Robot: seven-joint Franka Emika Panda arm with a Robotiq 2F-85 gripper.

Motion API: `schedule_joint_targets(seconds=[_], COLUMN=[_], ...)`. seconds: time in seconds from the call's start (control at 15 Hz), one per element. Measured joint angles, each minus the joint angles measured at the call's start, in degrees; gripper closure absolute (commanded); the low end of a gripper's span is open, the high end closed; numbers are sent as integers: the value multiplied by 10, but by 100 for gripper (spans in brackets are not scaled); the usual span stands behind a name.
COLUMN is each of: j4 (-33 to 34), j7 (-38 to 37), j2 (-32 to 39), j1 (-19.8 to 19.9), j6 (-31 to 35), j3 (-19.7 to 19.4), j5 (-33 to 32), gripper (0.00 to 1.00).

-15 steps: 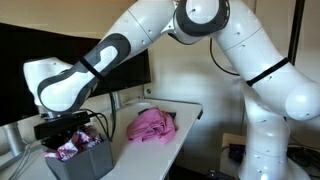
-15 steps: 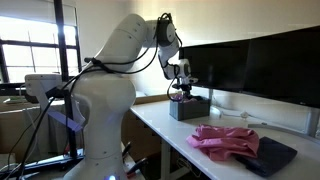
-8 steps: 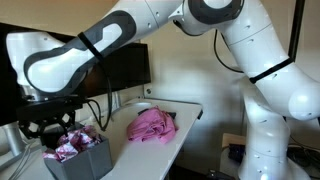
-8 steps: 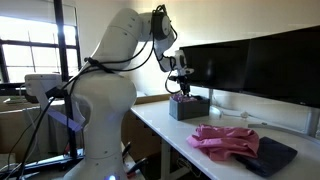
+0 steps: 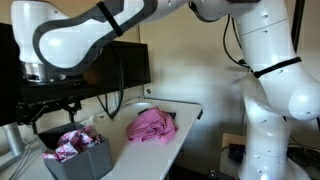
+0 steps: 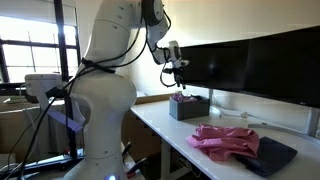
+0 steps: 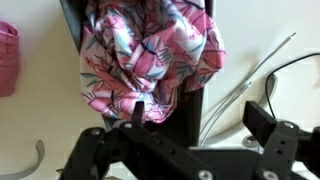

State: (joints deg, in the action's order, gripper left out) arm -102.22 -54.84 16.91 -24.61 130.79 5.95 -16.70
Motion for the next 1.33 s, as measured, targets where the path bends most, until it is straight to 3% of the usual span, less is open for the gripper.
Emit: schedule_joint_targets(seconds=[0.4, 0.47, 0.6, 1.13, 1.33], j4=[-73, -82, -97, -115, -114], j7=[40, 51, 56, 51, 45], j2=[-22, -22, -21, -17, -19], j1=[27, 31, 37, 39, 39], j6=[1, 2, 7, 21, 23], j3=[16, 18, 20, 21, 21], j5=[38, 50, 69, 75, 75], gripper=[0, 25, 32, 85, 94])
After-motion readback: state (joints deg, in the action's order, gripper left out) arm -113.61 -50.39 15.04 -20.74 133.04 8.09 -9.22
